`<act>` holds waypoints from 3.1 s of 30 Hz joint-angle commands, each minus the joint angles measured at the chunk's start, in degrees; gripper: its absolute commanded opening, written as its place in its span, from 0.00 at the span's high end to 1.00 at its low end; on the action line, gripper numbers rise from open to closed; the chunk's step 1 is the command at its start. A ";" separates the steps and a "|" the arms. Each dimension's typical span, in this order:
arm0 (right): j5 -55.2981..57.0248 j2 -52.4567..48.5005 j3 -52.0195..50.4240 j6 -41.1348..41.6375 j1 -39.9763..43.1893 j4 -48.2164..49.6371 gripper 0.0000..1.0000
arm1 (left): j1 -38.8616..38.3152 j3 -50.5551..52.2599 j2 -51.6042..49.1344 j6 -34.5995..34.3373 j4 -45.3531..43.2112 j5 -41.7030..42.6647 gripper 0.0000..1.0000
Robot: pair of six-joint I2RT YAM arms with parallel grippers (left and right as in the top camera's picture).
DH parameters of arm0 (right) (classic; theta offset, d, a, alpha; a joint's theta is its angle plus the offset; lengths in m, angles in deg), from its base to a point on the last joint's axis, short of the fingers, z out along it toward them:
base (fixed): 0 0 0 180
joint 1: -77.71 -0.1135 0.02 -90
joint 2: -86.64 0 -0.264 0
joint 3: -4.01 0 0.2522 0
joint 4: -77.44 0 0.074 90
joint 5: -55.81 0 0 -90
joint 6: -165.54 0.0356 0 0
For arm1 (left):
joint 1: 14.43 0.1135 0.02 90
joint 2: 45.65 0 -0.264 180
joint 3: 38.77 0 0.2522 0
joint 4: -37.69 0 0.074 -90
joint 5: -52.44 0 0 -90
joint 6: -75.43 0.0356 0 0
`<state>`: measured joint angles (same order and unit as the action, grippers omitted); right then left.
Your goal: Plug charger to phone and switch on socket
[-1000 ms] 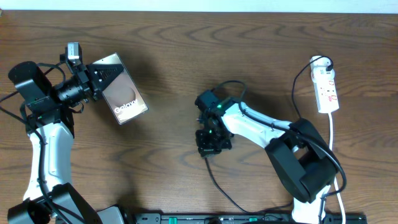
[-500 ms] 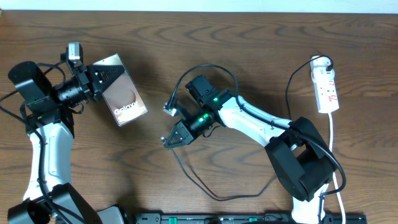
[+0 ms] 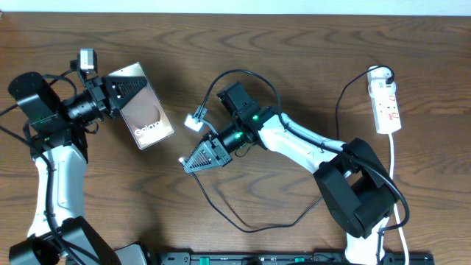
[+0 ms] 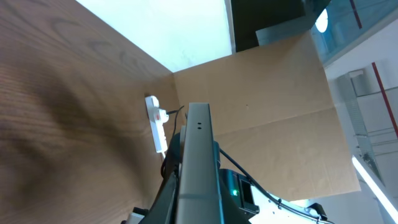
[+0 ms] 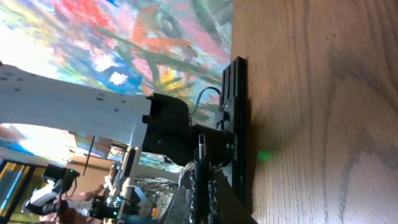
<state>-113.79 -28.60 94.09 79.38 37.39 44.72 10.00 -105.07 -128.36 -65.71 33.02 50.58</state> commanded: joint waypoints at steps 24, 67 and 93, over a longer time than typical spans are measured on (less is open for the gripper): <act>-1.20 0.17 0.87 30.32 -0.09 42.16 0.99 | -0.72 -0.50 0.74 0.55 -1.51 -7.85 0.92; 2.14 0.15 0.87 33.88 -0.31 43.87 0.99 | -0.79 -0.50 0.74 0.04 -3.76 -4.59 0.93; 5.16 0.15 0.87 36.46 -1.03 45.55 0.99 | -0.79 -0.50 0.74 -0.11 -3.78 -3.21 0.92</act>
<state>-111.45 -28.60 94.22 114.39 36.85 89.30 9.47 -105.07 -128.36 -65.58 29.76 43.78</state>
